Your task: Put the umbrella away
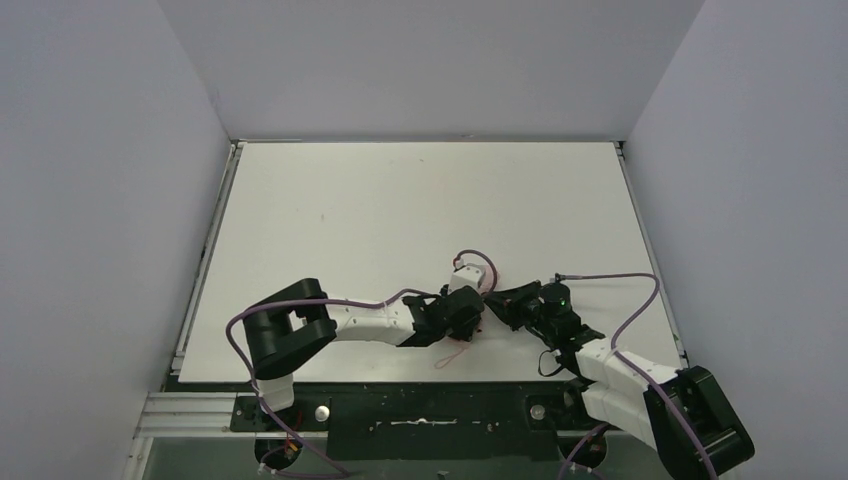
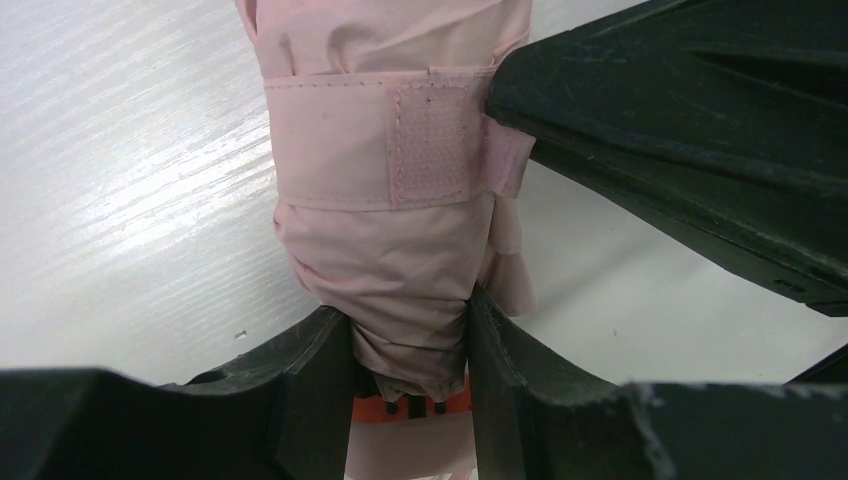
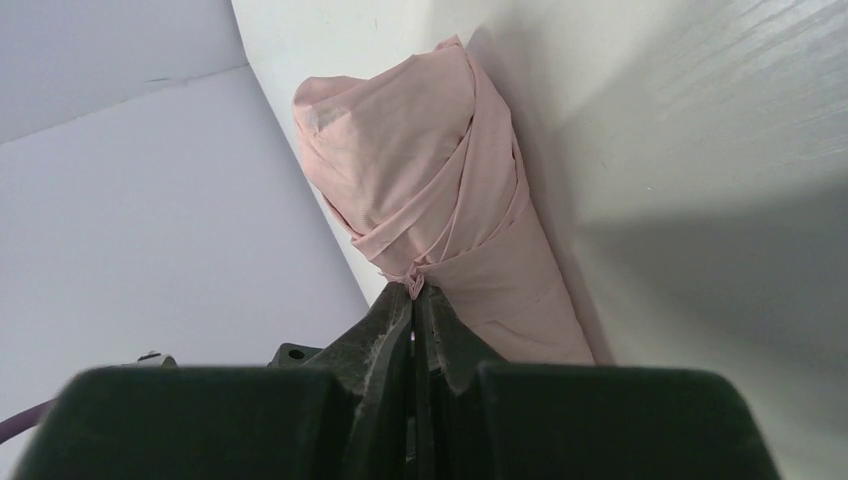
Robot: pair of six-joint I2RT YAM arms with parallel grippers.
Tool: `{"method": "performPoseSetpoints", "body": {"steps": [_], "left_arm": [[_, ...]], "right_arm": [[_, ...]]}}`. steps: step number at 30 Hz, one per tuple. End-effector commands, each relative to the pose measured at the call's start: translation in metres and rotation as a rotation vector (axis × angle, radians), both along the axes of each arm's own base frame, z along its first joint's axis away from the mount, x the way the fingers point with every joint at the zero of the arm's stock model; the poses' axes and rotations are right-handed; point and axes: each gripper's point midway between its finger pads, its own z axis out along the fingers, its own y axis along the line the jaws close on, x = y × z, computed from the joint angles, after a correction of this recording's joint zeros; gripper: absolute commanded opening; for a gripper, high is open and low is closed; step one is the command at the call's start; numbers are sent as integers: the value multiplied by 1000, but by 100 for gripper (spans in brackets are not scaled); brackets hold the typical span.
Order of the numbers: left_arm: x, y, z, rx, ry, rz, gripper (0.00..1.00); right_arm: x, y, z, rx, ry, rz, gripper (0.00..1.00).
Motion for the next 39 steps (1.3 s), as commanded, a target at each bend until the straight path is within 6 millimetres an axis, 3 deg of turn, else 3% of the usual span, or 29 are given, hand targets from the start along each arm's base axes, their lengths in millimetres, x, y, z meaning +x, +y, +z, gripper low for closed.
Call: {"method": "performPoseSetpoints", "body": {"steps": [1,16,30,39], "left_arm": [[-76,108,-96,483,267,-139,0],[-80,101,-97,491,263,-176,0],[-80,100,-94,490,262,-179,0],[-80,100,-94,491,260,-180,0]], "right_arm": [[29,21,114,251,-355,19,0],[47,32,108,248,-349,34,0],[43,37,67,174,-260,69,0],[40,41,60,172,-253,84,8]]}}
